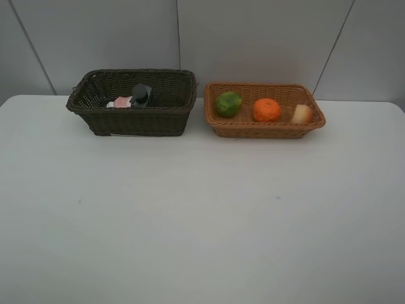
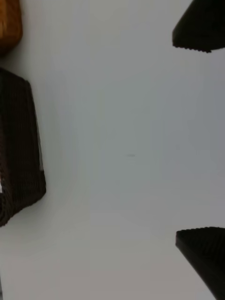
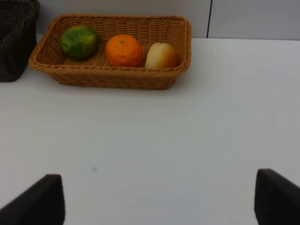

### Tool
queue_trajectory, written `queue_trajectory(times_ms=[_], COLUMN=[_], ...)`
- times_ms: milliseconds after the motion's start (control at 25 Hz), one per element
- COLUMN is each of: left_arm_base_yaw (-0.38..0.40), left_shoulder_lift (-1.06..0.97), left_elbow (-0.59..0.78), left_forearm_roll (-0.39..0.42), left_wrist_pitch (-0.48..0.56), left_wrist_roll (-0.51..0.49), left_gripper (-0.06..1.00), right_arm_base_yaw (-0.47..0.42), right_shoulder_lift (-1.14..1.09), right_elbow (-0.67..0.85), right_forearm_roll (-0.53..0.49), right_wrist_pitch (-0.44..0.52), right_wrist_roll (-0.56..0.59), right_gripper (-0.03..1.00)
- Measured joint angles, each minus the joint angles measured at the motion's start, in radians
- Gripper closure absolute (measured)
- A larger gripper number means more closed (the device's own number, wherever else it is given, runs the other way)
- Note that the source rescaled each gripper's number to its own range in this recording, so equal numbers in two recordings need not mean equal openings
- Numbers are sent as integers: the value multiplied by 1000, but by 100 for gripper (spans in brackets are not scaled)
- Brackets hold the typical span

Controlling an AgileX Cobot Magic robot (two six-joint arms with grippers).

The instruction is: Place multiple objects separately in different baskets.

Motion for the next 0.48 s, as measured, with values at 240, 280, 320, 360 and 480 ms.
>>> queue_trajectory(times_ms=[240, 280, 320, 360, 480], left_arm_base_yaw=[0, 0, 0, 0, 0], left_shoulder_lift=[-1, -1, -1, -1, -1], left_elbow=[33, 33, 33, 33, 33], left_forearm_roll=[35, 36, 36, 36, 36], left_wrist_pitch=[-59, -63, -64, -64, -64], left_wrist_roll=[-43, -43, -43, -43, -44], left_gripper=[-3, -3, -3, -3, -3], right_arm_base_yaw=[0, 0, 0, 0, 0], right_shoulder_lift=[0, 0, 0, 0, 0], right_elbow=[0, 0, 0, 0, 0], right_forearm_roll=[0, 0, 0, 0, 0], right_wrist_pitch=[0, 0, 0, 0, 0], right_wrist_roll=[0, 0, 0, 0, 0], right_gripper=[24, 24, 24, 24, 24])
